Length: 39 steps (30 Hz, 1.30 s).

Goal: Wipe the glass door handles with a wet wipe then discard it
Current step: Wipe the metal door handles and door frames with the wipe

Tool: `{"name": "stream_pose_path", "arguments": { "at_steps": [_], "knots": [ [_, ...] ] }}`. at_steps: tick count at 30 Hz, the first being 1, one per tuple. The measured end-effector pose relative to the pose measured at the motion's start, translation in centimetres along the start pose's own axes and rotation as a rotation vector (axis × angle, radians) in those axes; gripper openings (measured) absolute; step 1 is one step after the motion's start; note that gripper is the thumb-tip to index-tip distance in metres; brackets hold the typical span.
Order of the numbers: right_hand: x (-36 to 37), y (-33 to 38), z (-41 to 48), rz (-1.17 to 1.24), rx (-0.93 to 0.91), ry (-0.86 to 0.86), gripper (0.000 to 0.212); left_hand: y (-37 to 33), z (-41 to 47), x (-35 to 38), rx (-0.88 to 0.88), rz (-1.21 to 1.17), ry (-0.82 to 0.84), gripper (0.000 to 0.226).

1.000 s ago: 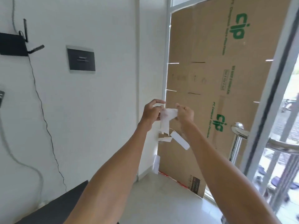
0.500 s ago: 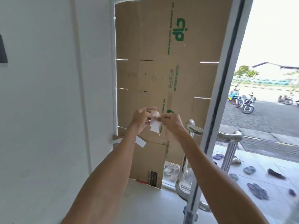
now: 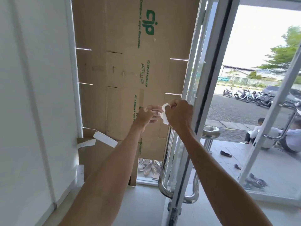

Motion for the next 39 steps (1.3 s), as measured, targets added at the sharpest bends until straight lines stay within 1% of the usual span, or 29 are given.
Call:
{"name": "stream_pose_path", "arguments": {
  "at_steps": [1,3,5,6,7,8,9,10,11,13,15,16,18,21,24,30,37,39],
  "knots": [
    [-0.8,0.4,-0.1,-0.069,-0.032,-0.092,0.01,0.3,0.2,0.1,0.001,0.004,0.009,0.026],
    [-2.4,1.8,-0.9,-0.226,-0.163,-0.279,0.006,0.9,0.4,0.1,0.006,0.005,0.013,0.028],
    [-2.3,2.8,-1.9,-0.418,-0.306,-0.391,0.012,1.3,0.5,0.1,0.007,-0.001,0.005,0.03],
    [-1.5,2.8,-2.3,-0.538,-0.339,-0.383,0.015,1.5,0.6,0.0,0.01,-0.001,0.0,0.03],
    [-0.4,2.4,-2.7,-0.669,-0.348,-0.335,0.016,1.6,0.7,0.0,0.013,-0.001,0.001,0.03],
    [0.9,1.3,-2.9,-0.779,-0.317,-0.226,0.015,1.7,0.8,0.1,0.018,-0.003,0.011,0.03],
    [2.1,0.0,-3.1,-0.838,-0.271,-0.114,0.014,1.8,0.8,0.2,0.021,-0.002,0.024,0.03],
    [3.0,-1.2,-3.5,-0.852,-0.234,-0.005,0.013,1.9,0.8,0.4,0.024,0.0,0.036,0.03],
    [3.6,-1.8,-4.0,-0.836,-0.229,0.052,0.015,2.0,0.9,0.6,0.023,0.002,0.045,0.03],
    [3.5,-1.7,-4.8,-0.804,-0.239,0.06,0.02,2.2,1.1,1.0,0.021,0.002,0.058,0.029],
    [3.0,-1.1,-5.0,-0.811,-0.23,0.028,0.035,2.4,1.1,1.5,0.018,0.003,0.072,0.028],
    [2.9,-1.0,-4.8,-0.817,-0.224,0.025,0.036,2.5,1.1,1.8,0.018,0.009,0.082,0.028],
    [2.9,-1.4,-4.3,-0.834,-0.191,0.049,0.021,2.7,1.2,2.5,0.025,0.042,0.107,0.027],
    [2.7,-2.0,-3.7,-0.872,-0.16,0.059,0.027,2.8,1.2,3.1,0.037,0.07,0.122,0.026],
    [2.6,-2.0,-3.7,-0.868,-0.146,0.058,0.022,2.6,1.4,3.4,0.057,0.072,0.129,0.024],
    [2.1,-2.2,-3.3,-0.88,-0.166,0.069,0.022,2.2,1.8,4.3,0.067,0.07,0.139,0.021],
    [0.5,-3.8,-2.8,-0.861,-0.163,0.035,0.015,3.0,2.7,6.8,0.064,0.048,0.172,0.023],
    [-0.2,-4.4,-2.7,-0.836,-0.159,0.02,0.018,3.1,2.8,7.8,0.075,0.039,0.184,0.025]
  ]
}}
Point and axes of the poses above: each hand's wrist, its own z-axis towards the middle knuckle, its own x-axis out of the palm, y = z × x, the point moved 9 cm from there along z, towards the middle knuckle, and after that the axes turned 5 degrees about x, right-handed, at the moved point
